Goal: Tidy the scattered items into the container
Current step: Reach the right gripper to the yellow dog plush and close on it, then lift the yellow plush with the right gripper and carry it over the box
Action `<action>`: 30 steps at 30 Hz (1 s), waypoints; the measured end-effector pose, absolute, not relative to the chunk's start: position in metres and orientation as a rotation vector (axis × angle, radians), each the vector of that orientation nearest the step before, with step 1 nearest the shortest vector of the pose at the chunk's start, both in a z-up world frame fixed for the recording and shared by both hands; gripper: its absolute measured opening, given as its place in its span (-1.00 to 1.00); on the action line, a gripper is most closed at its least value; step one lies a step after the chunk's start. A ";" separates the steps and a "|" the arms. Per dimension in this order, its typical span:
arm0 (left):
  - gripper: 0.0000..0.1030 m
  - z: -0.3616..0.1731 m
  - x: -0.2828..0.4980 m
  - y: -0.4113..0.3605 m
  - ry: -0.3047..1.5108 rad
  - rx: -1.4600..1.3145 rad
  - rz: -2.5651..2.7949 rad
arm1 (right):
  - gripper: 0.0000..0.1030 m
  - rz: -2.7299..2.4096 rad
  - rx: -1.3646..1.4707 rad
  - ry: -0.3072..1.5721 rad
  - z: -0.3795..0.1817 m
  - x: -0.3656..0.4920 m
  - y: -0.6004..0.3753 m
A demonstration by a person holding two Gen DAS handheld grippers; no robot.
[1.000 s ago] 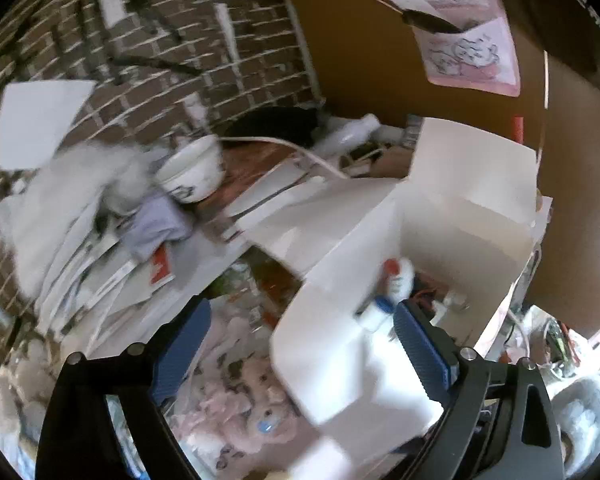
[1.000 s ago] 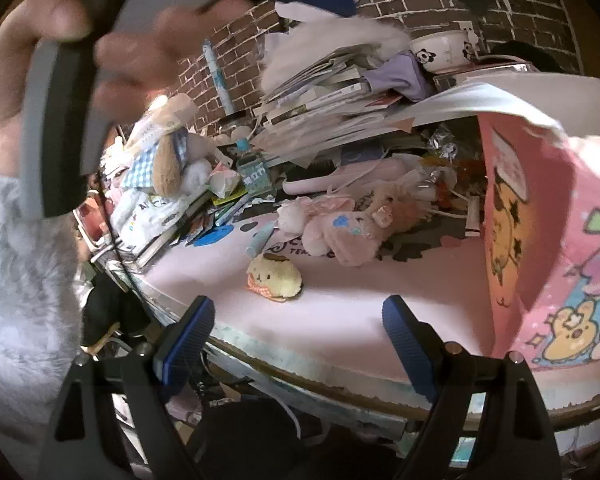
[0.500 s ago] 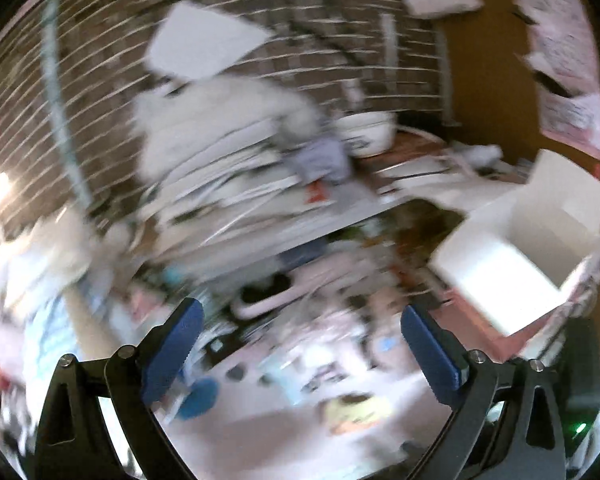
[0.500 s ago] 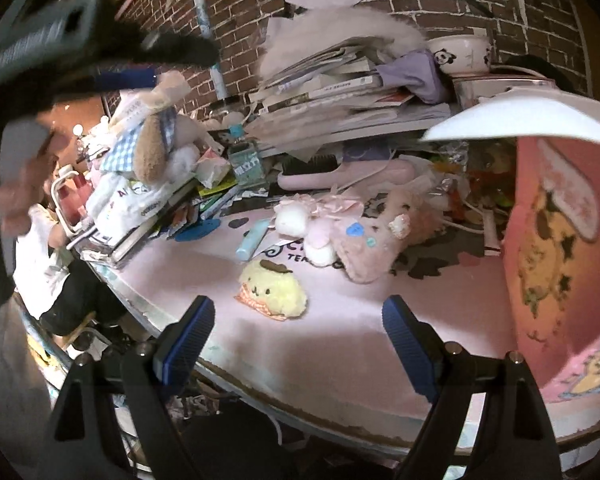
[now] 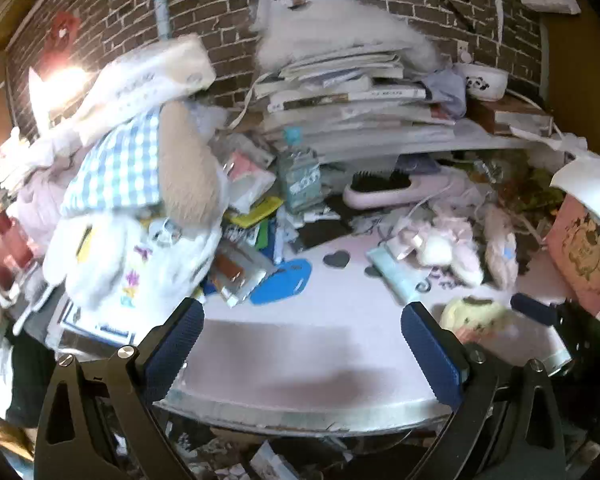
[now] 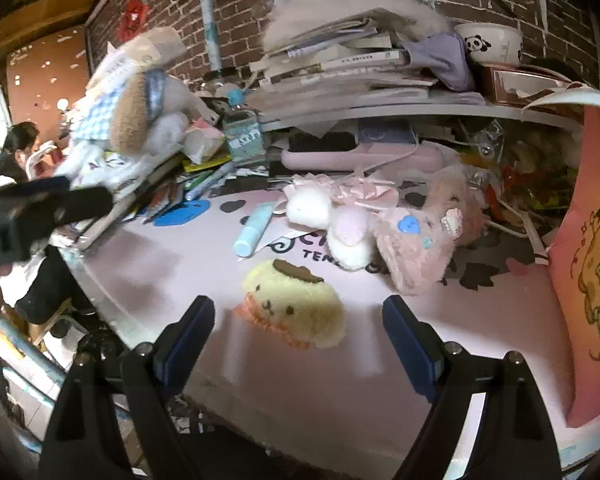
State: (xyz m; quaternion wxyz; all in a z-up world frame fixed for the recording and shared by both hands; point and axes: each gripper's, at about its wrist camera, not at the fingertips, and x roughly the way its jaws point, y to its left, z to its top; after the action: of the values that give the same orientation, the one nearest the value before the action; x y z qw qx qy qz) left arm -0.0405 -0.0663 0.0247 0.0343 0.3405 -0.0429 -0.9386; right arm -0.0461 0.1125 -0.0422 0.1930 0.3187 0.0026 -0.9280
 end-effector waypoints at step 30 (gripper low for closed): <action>0.92 0.004 -0.031 -0.070 -0.118 1.117 -2.866 | -0.29 -2.658 0.790 0.180 -0.049 -0.049 0.088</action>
State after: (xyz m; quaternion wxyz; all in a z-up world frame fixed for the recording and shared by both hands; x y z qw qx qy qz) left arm -0.0315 -0.0701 0.0037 0.0319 0.3626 -0.0384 -0.9306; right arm -0.0487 0.0884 -0.0488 0.1803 0.2796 0.0636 -0.9409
